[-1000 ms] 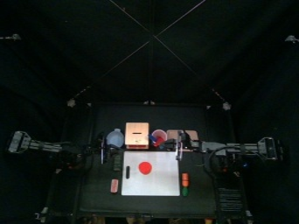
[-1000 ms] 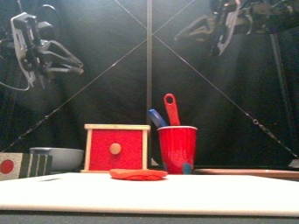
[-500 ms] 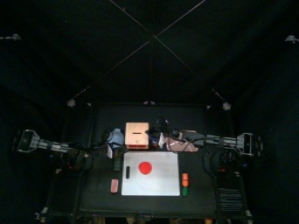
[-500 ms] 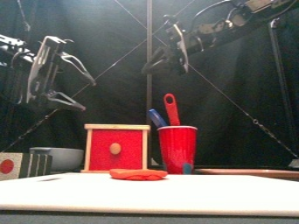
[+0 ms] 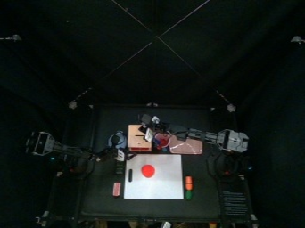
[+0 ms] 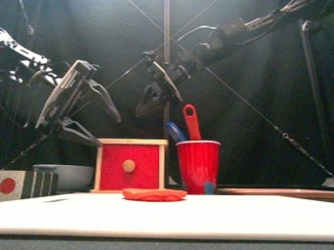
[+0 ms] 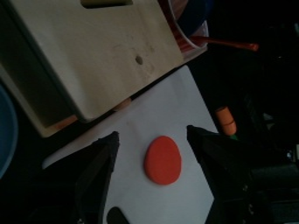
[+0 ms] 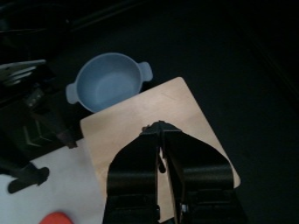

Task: Get the cutter from the drawer then cut the dough then place the extra dough in the bowl
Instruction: Open the drawer

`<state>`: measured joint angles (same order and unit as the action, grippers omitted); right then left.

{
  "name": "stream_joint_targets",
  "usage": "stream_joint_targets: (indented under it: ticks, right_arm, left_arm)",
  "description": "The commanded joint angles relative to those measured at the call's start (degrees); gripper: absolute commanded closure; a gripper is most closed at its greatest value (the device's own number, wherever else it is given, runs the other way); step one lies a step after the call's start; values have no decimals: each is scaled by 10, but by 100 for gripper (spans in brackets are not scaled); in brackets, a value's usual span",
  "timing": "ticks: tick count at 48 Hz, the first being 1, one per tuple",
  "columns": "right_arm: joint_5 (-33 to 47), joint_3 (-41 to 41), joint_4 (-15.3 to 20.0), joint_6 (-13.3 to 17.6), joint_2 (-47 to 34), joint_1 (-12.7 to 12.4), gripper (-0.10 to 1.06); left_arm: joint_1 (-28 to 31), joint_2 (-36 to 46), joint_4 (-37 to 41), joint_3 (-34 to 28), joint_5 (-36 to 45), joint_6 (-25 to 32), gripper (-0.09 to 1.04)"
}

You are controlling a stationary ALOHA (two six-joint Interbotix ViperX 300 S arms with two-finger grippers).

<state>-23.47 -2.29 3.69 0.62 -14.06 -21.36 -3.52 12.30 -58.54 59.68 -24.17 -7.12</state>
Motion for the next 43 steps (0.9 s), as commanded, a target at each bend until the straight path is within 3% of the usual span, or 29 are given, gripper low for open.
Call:
stream_joint_targets:
  ticks: [1,18,43]
  right_arm:
    - [-26,40,-8,0,-11,-11,94]
    - [-84,69,-35,-1,-48,-13,94]
    - [-100,71,-58,-4,-59,-9,94]
  left_arm:
    - [1,-23,-18,-24,-4,1,-1]
    - [7,-86,-30,-63,-4,4,-1]
    - [47,-104,-54,-87,-2,1,-1]
